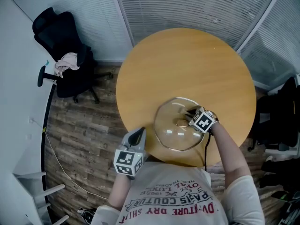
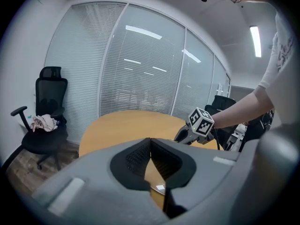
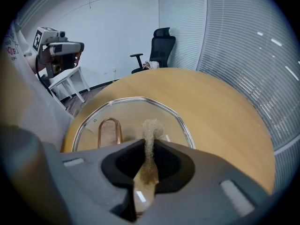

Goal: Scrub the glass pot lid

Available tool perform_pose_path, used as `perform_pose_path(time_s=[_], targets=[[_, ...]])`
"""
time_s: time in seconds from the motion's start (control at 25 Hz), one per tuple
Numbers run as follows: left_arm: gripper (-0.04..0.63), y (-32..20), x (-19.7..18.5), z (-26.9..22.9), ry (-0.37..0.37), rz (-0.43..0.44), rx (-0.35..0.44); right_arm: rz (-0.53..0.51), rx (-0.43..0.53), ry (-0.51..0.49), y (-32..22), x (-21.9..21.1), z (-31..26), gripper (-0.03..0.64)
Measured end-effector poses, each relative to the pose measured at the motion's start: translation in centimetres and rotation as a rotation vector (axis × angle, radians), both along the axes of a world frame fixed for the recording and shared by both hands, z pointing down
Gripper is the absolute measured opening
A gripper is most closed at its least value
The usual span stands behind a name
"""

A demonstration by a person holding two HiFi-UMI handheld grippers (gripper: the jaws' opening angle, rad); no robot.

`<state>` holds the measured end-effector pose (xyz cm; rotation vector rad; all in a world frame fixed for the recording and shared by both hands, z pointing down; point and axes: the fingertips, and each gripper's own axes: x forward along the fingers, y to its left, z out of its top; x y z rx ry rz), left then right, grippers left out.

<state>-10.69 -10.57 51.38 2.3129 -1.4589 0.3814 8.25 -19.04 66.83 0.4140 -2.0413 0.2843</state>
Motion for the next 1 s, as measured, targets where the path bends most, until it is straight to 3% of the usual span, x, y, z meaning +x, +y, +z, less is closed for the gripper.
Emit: perform_pose_path(time_s=[0.24, 0.6, 0.84, 1.0], targets=[[0.008, 1.3, 1.6, -0.4, 0.004, 0.014, 0.005, 0.072, 0.013, 0.003, 1.4, 2.1, 0.0, 0.058], [0.008, 4.5, 4.7, -0.4, 0.007, 0.034, 0.006, 0.070, 0.081, 0.075, 4.5, 3.9, 0.1, 0.058], [0.008, 6.2, 5.0, -0.1, 0.011, 0.024, -0.004, 0.151, 0.113, 0.089, 6.3, 4.1, 0.1, 0.058], [0.008, 6.9, 5.1, 0.3, 0.023, 0.022, -0.017, 0.217, 0.074, 0.068, 7.4, 4.0, 0.1, 0.058]])
